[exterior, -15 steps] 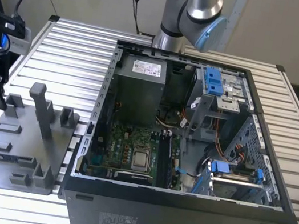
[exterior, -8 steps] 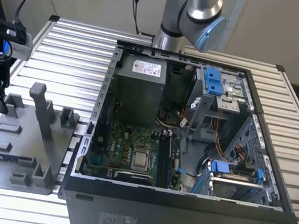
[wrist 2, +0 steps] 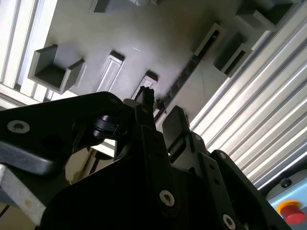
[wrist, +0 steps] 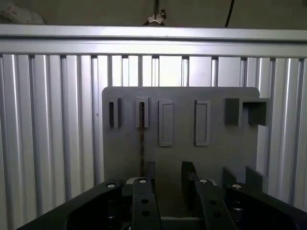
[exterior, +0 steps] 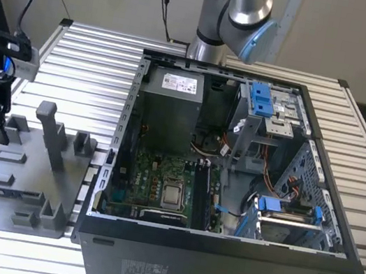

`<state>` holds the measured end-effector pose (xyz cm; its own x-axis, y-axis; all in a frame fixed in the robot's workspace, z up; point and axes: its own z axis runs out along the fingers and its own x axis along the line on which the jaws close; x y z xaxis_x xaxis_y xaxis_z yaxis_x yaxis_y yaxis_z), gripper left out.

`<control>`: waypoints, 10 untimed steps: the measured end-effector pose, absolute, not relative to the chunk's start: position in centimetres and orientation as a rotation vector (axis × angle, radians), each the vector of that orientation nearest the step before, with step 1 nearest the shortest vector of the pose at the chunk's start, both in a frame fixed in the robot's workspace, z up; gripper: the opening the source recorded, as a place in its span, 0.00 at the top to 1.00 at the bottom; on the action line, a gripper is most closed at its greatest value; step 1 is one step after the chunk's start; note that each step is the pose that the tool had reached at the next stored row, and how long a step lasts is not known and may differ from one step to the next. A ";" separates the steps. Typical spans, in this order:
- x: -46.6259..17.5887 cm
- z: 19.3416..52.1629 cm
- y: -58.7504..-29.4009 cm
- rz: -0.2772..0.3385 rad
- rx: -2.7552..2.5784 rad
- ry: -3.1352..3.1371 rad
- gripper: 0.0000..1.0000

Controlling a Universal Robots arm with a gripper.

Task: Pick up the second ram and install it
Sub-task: 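Pick up the second ram and move it above second insertion slot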

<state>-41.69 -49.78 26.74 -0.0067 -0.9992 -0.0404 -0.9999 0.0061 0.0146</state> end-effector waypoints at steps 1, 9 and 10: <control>-41.7 26.6 -49.9 0.061 -2.205 2.212 0.64; -41.6 25.1 -50.6 0.061 -2.228 2.188 0.64; -41.6 24.9 -50.6 0.061 -2.231 2.186 0.64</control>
